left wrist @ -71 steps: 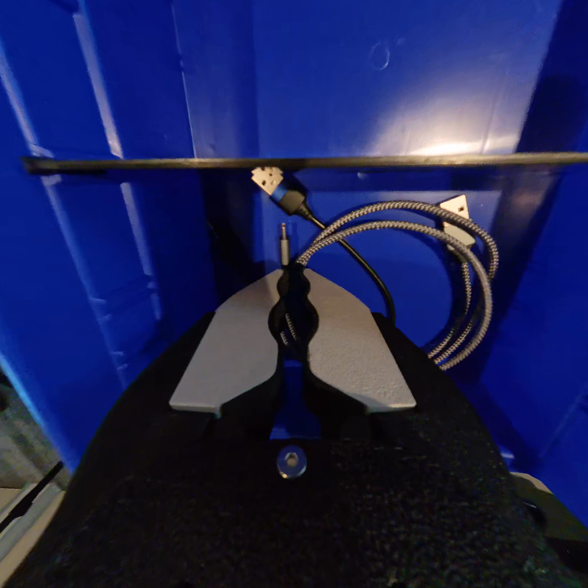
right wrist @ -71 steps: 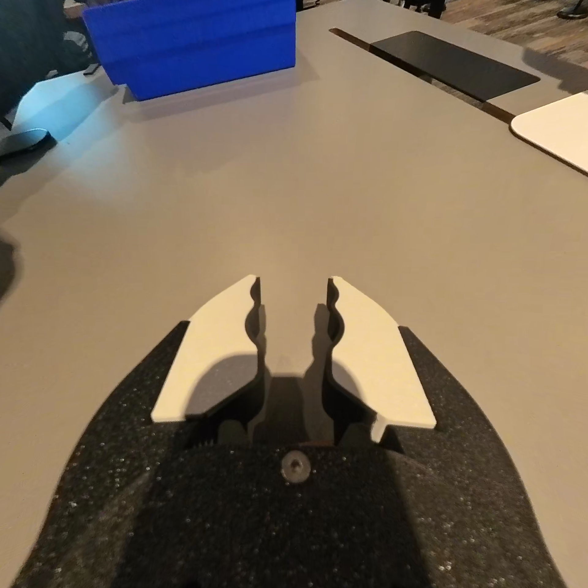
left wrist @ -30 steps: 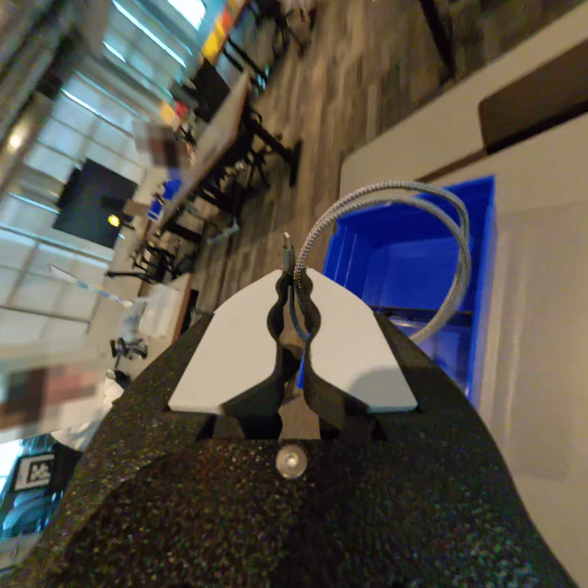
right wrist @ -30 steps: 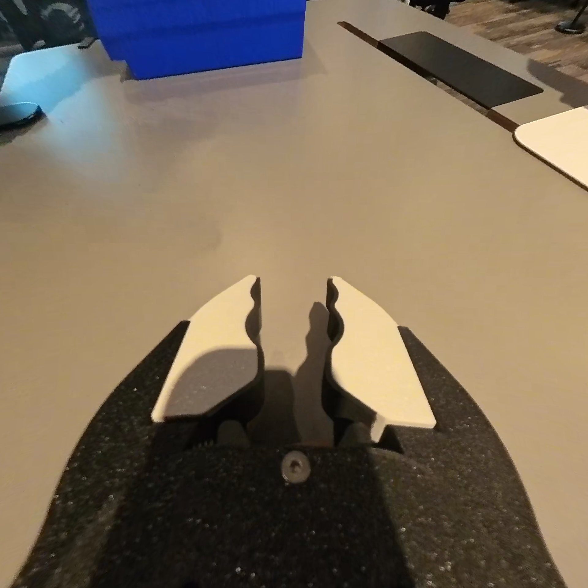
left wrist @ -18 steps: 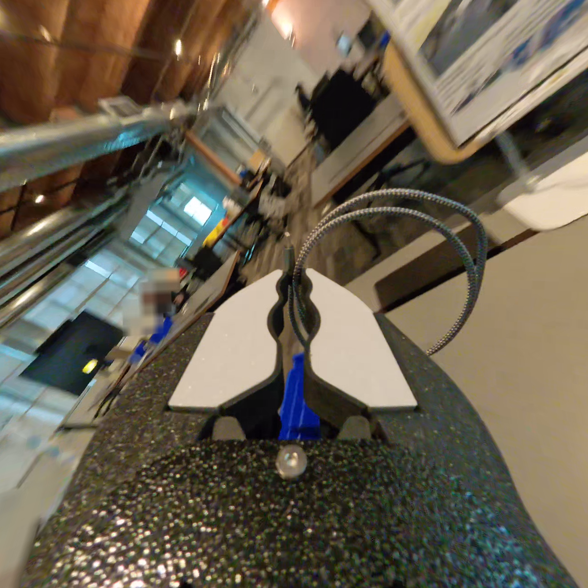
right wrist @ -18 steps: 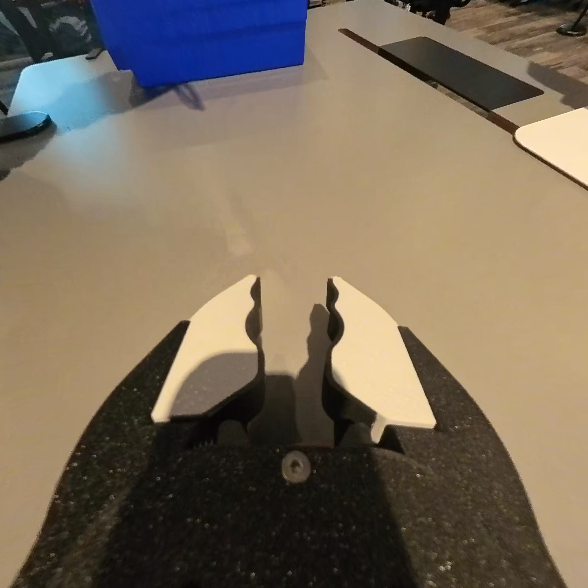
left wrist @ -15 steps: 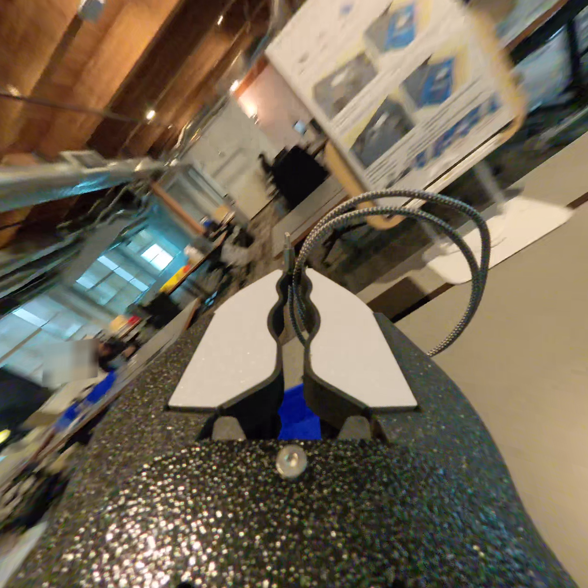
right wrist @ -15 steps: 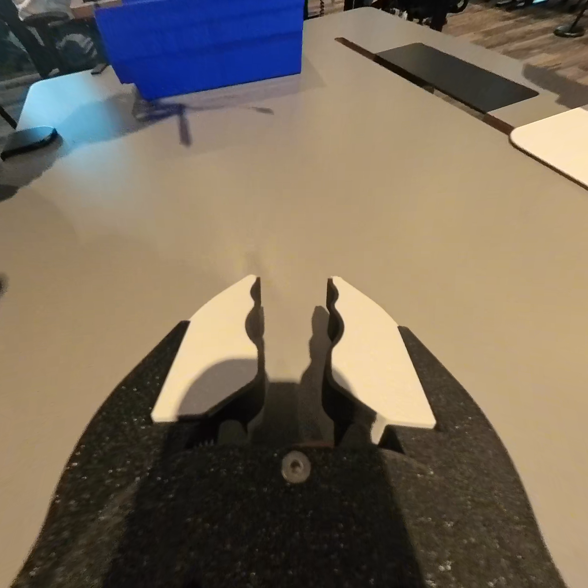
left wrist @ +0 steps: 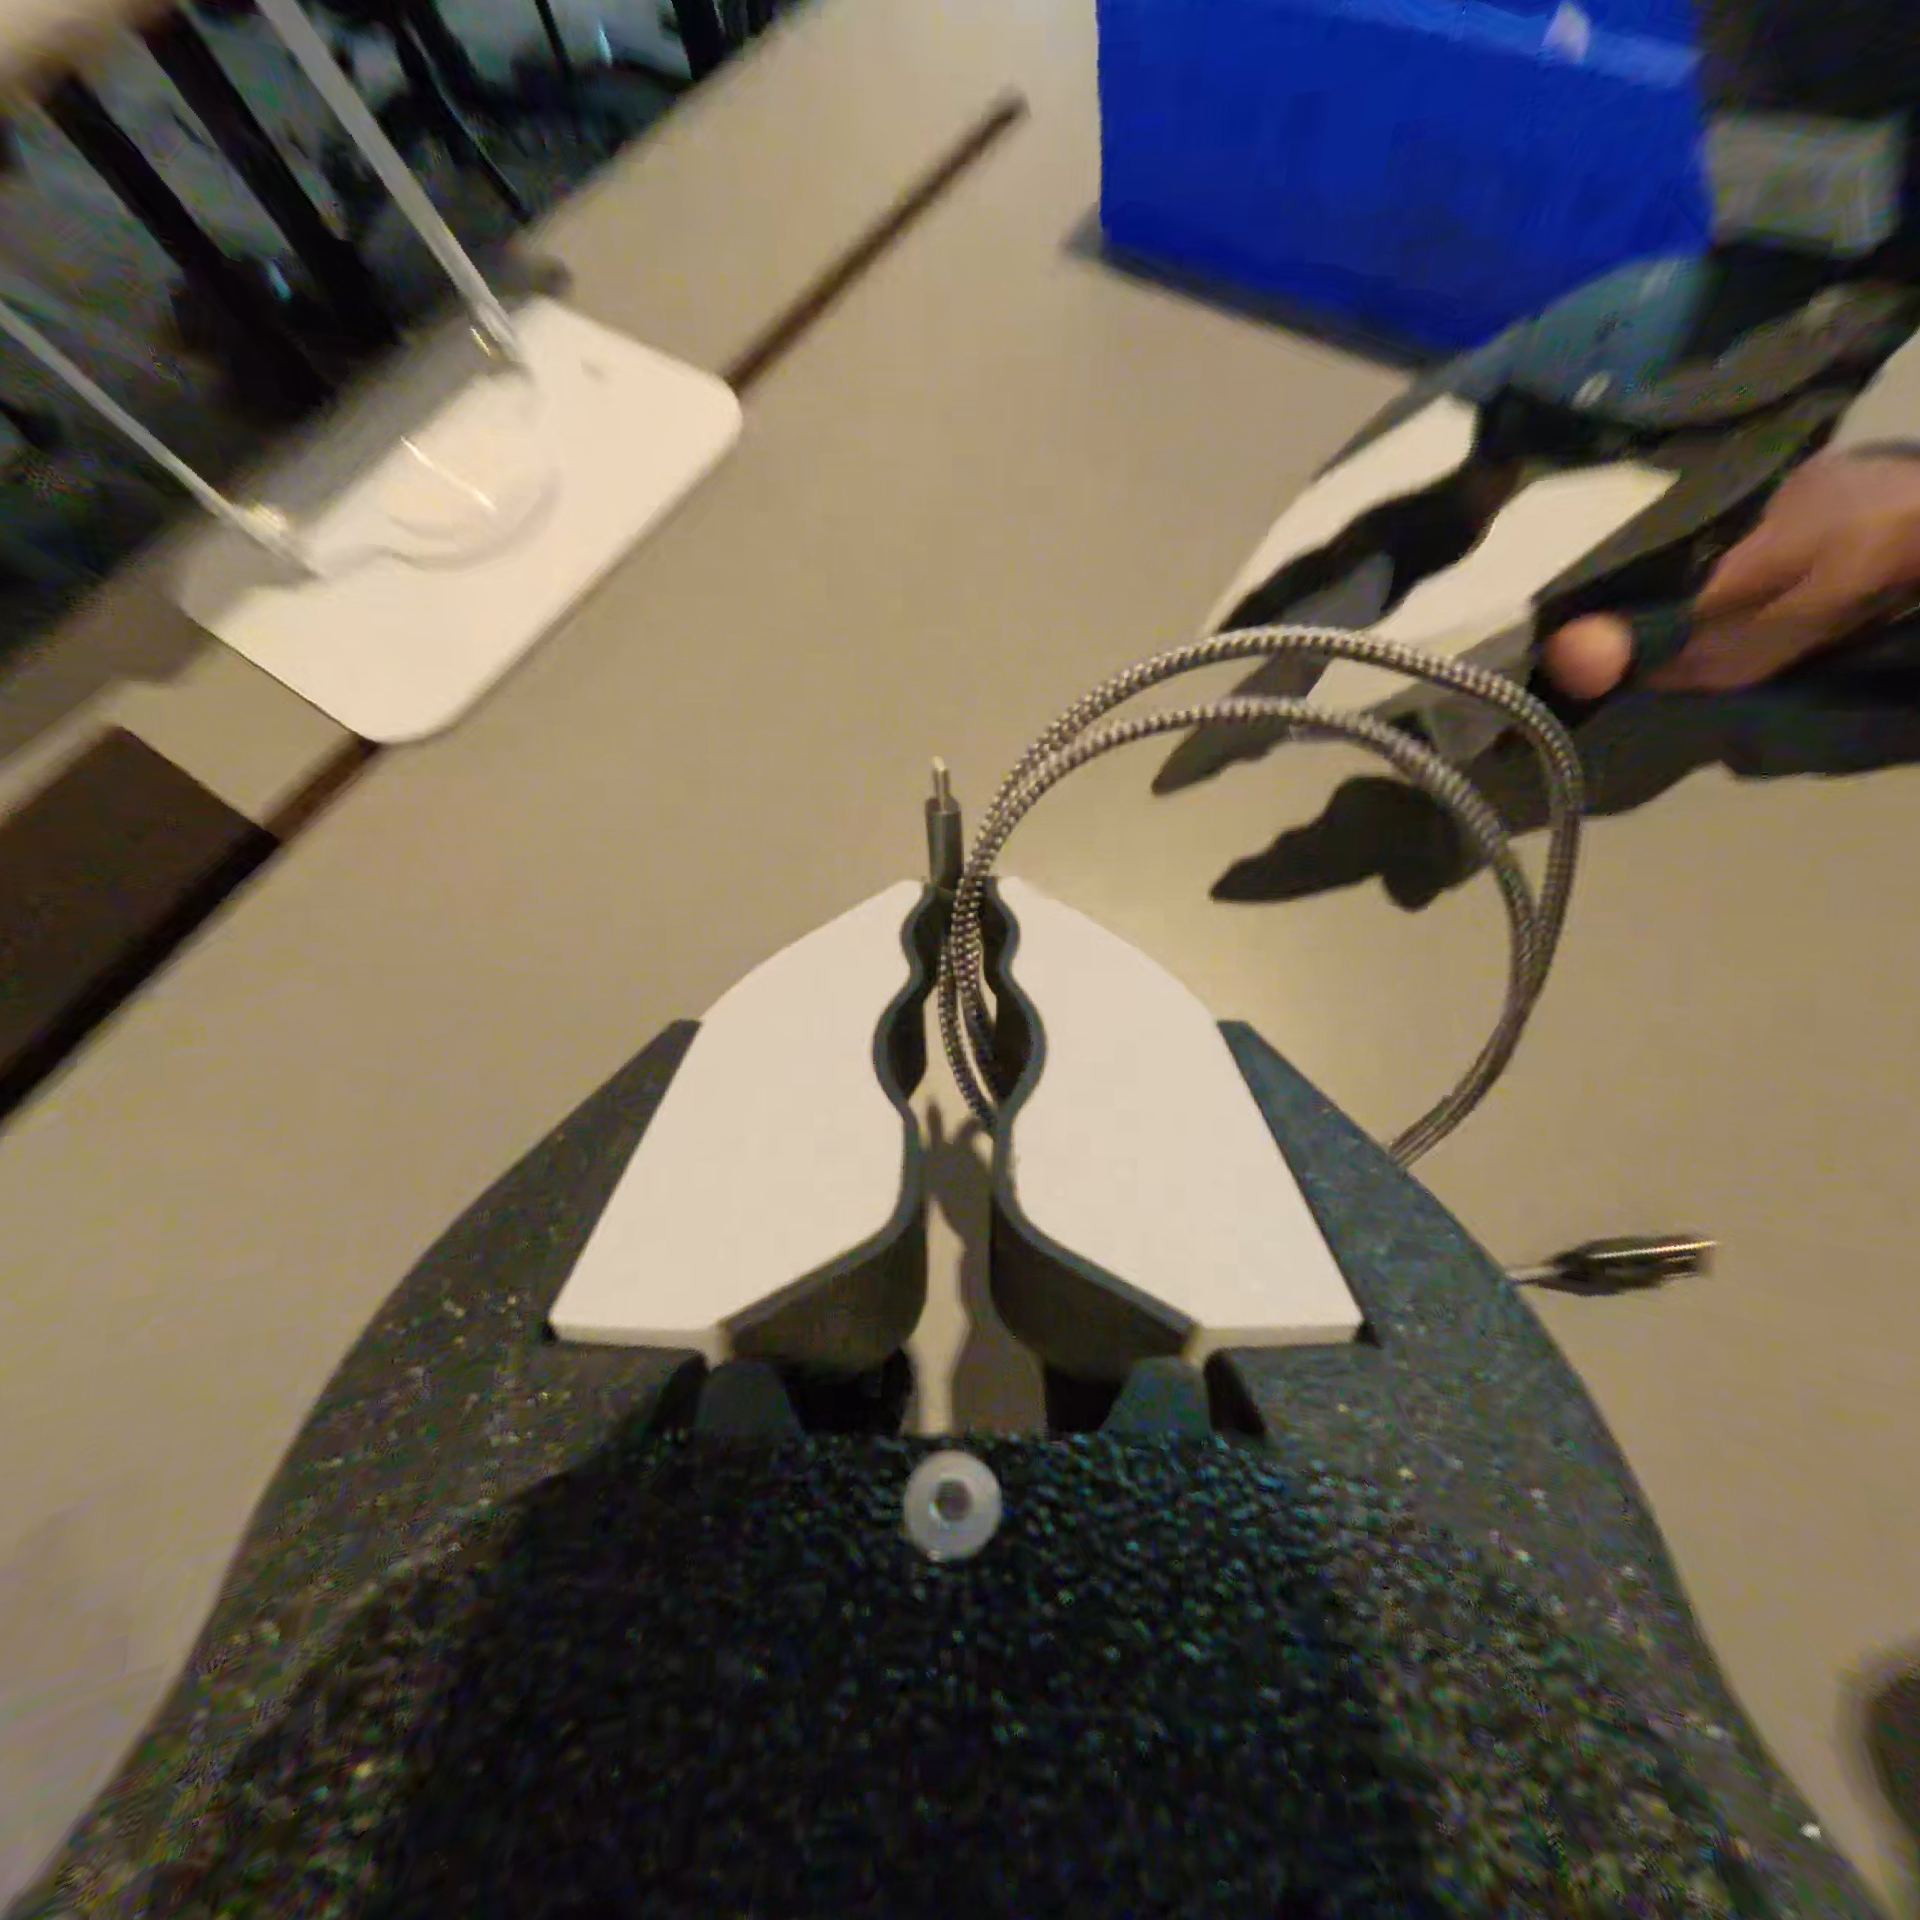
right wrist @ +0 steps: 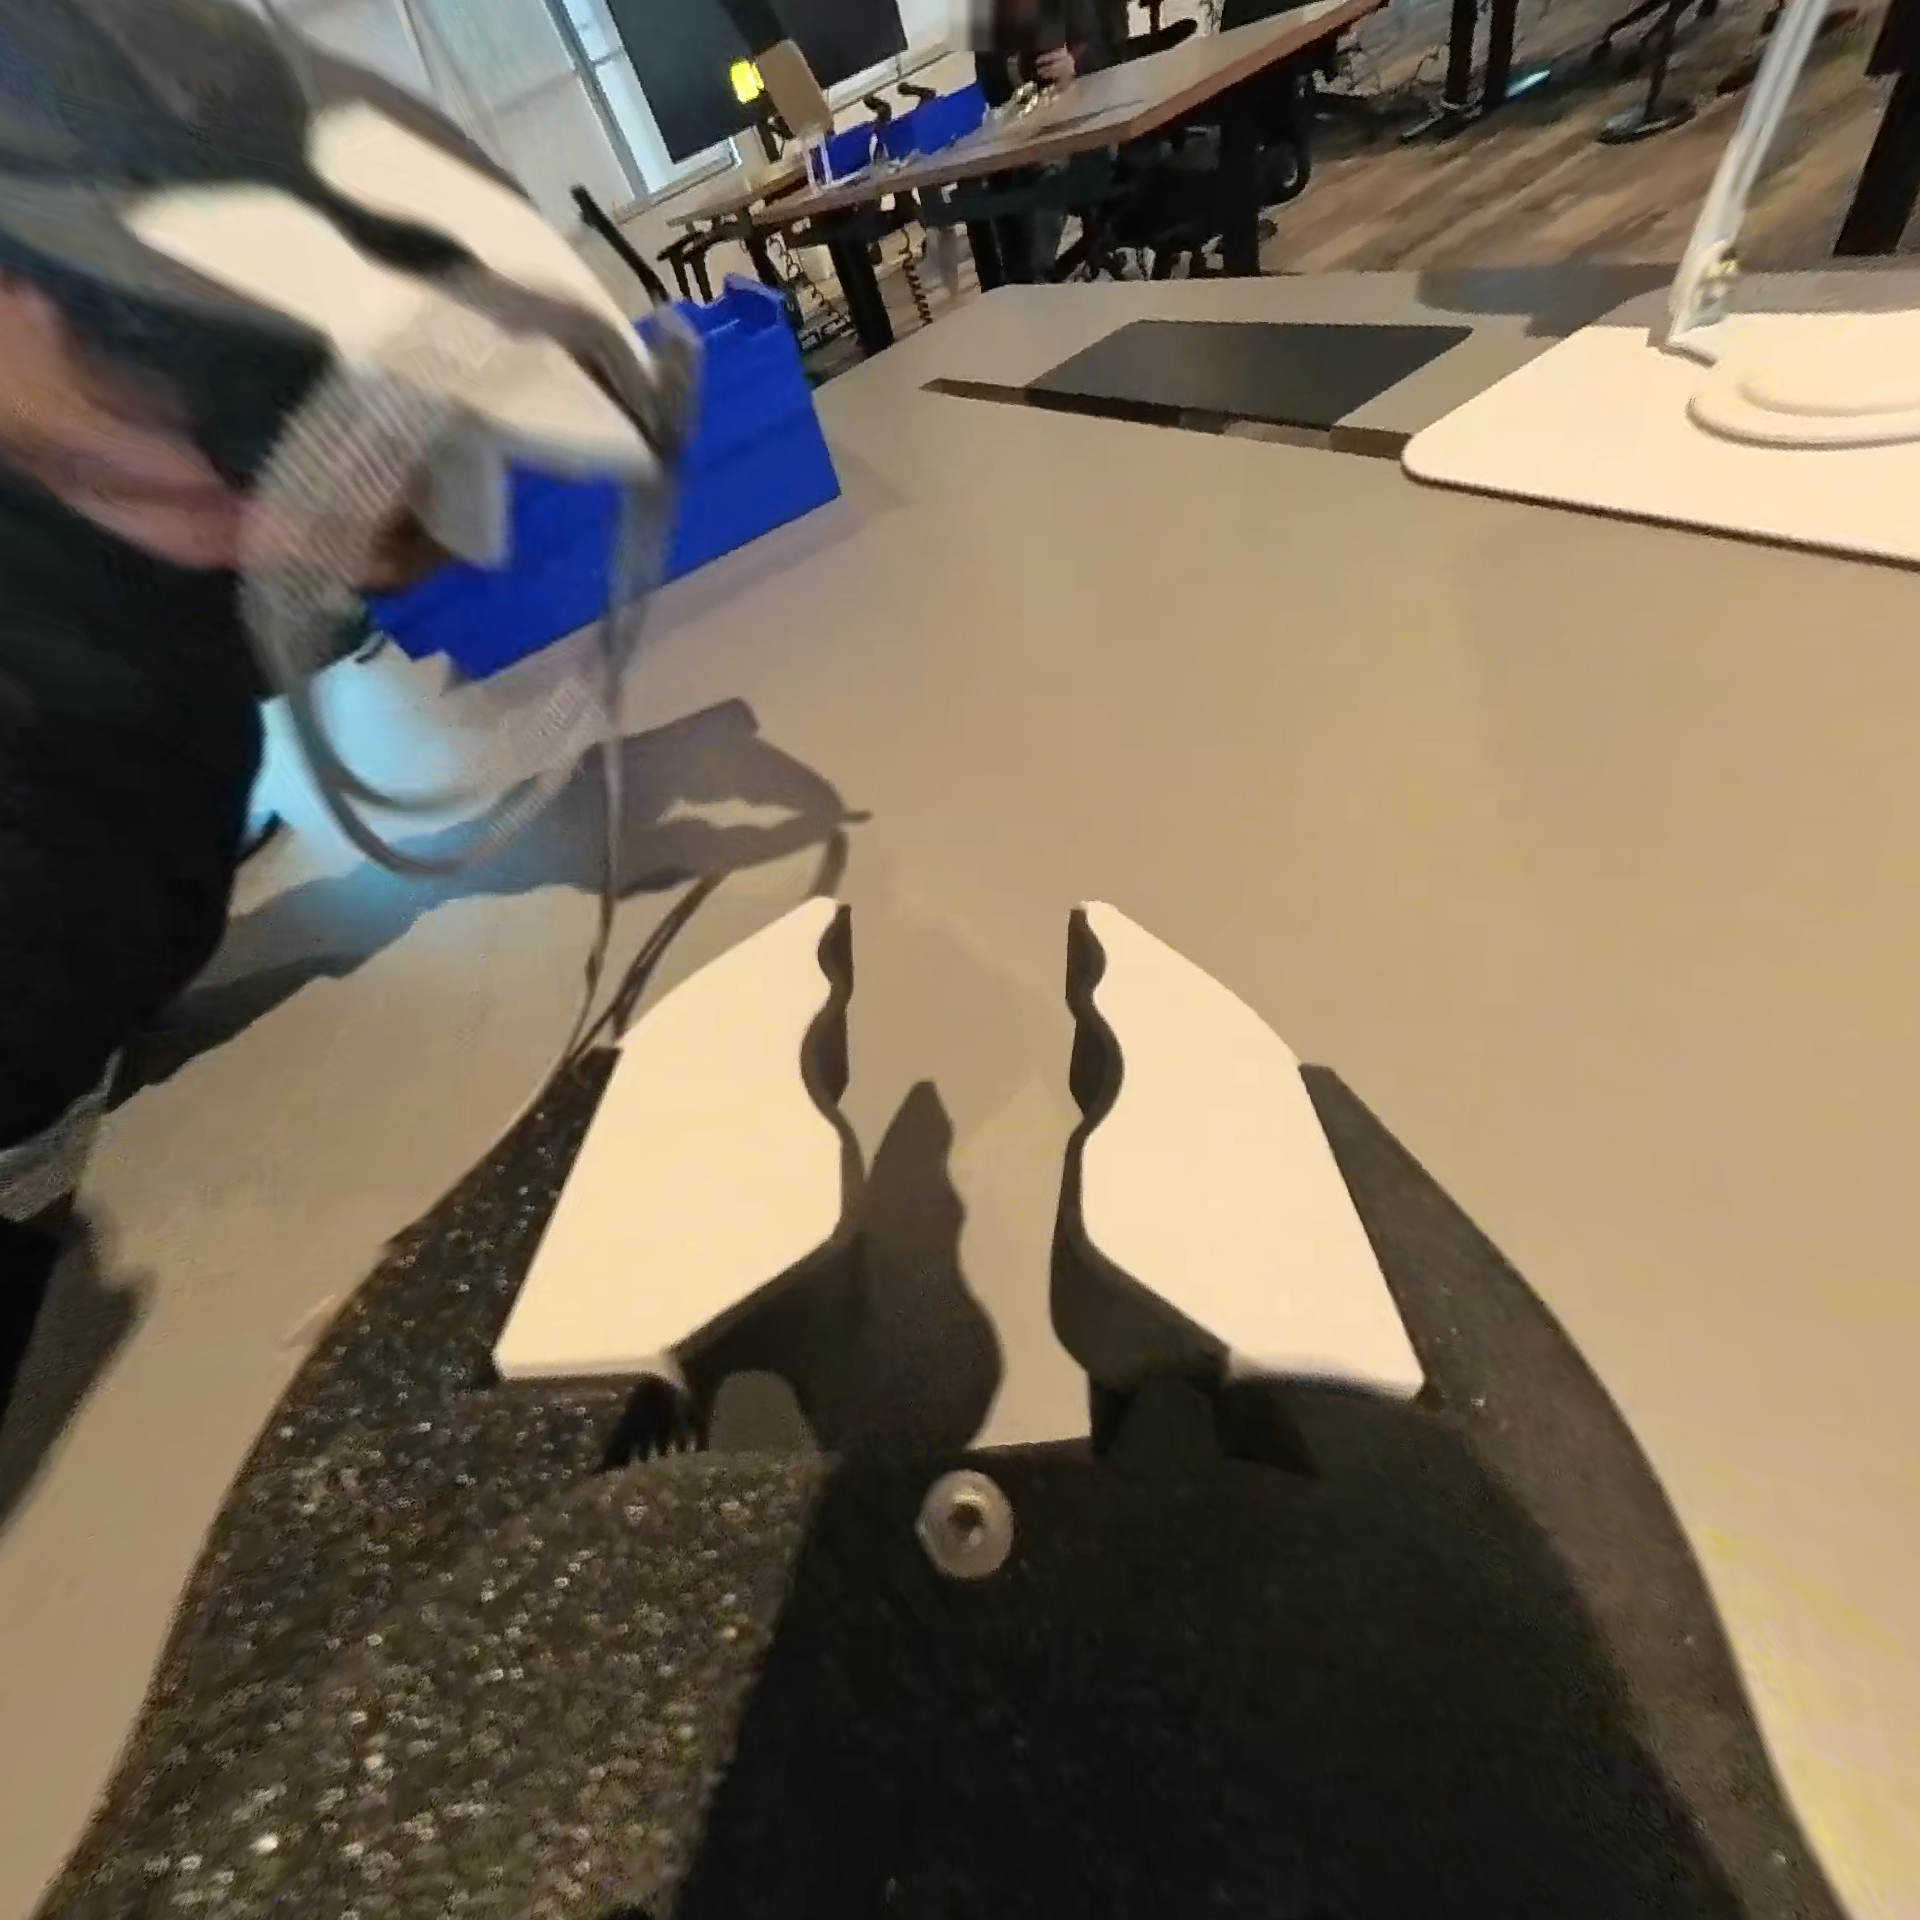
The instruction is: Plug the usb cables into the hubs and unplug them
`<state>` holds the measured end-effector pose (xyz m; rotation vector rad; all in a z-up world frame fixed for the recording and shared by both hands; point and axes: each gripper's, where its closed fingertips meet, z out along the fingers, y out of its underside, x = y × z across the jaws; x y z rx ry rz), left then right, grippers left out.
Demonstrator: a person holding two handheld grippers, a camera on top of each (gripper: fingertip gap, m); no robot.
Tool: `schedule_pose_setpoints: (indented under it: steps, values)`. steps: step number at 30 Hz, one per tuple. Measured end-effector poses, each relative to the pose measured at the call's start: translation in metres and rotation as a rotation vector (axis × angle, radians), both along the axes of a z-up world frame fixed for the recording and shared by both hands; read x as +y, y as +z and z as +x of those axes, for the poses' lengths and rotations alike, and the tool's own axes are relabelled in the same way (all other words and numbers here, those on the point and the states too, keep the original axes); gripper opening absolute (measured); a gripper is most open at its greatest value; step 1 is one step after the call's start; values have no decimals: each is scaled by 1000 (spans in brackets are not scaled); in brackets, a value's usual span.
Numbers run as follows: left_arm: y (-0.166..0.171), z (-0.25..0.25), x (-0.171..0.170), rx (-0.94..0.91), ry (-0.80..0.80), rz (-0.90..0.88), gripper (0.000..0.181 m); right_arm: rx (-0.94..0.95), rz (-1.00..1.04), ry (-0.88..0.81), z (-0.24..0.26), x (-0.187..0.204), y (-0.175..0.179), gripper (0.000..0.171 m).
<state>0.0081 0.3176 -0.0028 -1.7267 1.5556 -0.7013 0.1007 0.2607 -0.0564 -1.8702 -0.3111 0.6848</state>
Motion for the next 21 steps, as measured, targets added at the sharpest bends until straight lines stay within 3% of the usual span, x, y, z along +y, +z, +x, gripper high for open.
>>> schedule_pose_setpoints:
  steps: [5,9,13,15,21]
  values:
    - [-87,15,-13,210,-29,-51,7,-38,-36,6,-3,-1,-6,40]
    - [-120,21,-23,322,-47,-3,5,-119,-85,1,-5,-3,-17,40]
    - [-119,27,-27,302,-55,29,7,-236,-102,12,-9,-6,-26,41]
    - [-110,28,-18,243,-27,48,20,-288,-86,31,-13,-8,-28,42]
    - [-61,12,1,-151,-25,-170,25,-530,69,125,-25,-14,-32,44]
